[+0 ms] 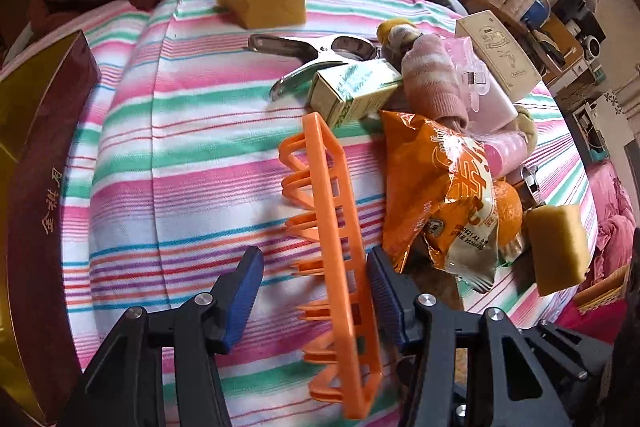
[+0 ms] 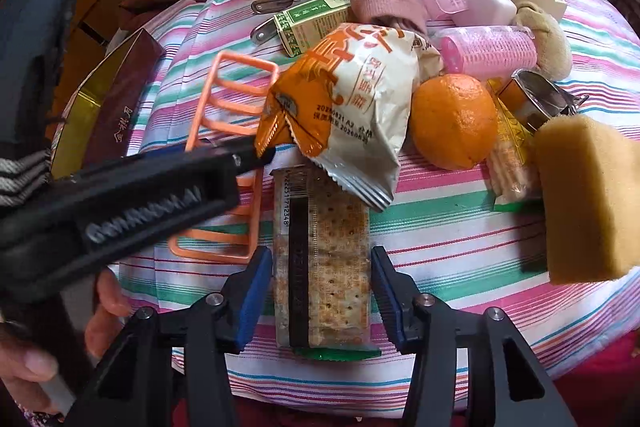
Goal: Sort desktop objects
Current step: 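Carry the orange rack and cracker packet over the gold tray with both tools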
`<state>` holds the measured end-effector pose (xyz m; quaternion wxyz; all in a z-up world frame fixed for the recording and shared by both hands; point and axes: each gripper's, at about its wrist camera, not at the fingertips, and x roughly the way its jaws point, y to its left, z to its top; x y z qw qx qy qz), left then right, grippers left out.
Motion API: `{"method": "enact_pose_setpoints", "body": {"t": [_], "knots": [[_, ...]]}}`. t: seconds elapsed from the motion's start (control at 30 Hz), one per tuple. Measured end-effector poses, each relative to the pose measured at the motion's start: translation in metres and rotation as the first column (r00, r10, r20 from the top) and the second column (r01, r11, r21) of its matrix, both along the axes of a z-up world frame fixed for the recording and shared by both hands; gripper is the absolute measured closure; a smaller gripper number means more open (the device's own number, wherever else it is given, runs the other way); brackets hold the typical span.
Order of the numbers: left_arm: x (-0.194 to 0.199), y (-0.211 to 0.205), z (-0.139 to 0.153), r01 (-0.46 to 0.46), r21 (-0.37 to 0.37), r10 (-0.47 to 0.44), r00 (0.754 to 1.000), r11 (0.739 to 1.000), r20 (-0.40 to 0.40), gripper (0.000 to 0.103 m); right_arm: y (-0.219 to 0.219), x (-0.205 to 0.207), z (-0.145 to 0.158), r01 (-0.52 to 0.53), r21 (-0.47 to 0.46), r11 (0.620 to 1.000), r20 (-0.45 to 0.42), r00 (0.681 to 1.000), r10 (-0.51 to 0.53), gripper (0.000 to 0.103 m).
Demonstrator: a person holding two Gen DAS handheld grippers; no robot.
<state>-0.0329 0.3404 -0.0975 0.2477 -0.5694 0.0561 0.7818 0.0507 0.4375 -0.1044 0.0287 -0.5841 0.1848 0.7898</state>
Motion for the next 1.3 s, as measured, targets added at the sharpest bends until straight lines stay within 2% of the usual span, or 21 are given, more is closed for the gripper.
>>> {"method": "enact_pose_setpoints", "body": {"t": [0.13,0.23,0.37,0.4,0.43,0.47,0.5,0.6,0.87,1.07,1.3], "knots": [[0.008,0.0,-0.002,0.056,-0.022,-0.057,0.997,0.998,-0.056,0.048,-0.001,0.0,0.0,-0.003,0.005,1.0,0.001,1.0,0.003,0.052],[0.02,0.003,-0.002,0.105,-0.086,-0.114,0.987,0.991,-0.111,0.048,-0.003,-0.001,-0.001,-0.011,0.019,1.0,0.004,1.0,0.011,0.052],[0.02,-0.006,0.0,0.105,-0.071,-0.112,0.988,0.992,-0.103,0.048,-0.008,-0.003,-0.001,-0.028,0.057,0.998,0.009,1.0,0.028,0.055],[0.019,-0.009,0.001,0.103,-0.063,-0.109,0.989,0.993,-0.103,0.053,-0.008,-0.003,-0.001,-0.028,0.058,0.998,0.01,1.0,0.027,0.055],[0.017,-0.01,-0.001,0.089,-0.063,-0.095,0.99,0.994,-0.106,0.066,-0.007,-0.003,-0.001,-0.027,0.058,0.998,0.009,1.0,0.026,0.055],[0.015,-0.016,0.0,0.069,-0.063,-0.076,0.991,0.996,-0.112,0.072,-0.007,-0.004,-0.001,-0.026,0.059,0.998,0.007,1.0,0.026,0.055],[0.013,-0.021,0.0,0.061,-0.04,-0.065,0.993,0.997,-0.102,0.077,-0.007,-0.004,-0.001,-0.026,0.061,0.998,0.006,1.0,0.026,0.056],[0.007,-0.036,0.001,0.039,0.061,-0.036,0.998,0.997,-0.049,0.078,-0.009,-0.004,-0.001,-0.034,0.081,0.996,0.002,0.999,0.034,0.056],[0.006,-0.062,0.006,0.008,0.13,-0.006,1.0,0.991,-0.014,0.079,-0.009,-0.003,0.005,-0.032,0.091,0.995,-0.027,0.999,0.034,0.056],[0.006,-0.093,0.029,0.008,0.185,-0.001,0.999,0.983,-0.039,0.079,-0.015,0.001,0.02,-0.048,0.045,0.998,-0.096,0.994,0.052,0.056],[-0.004,-0.156,0.063,-0.034,0.238,0.052,0.996,0.971,-0.07,0.079,-0.042,-0.01,0.041,-0.092,-0.079,0.993,-0.141,0.987,0.08,0.056]]}}
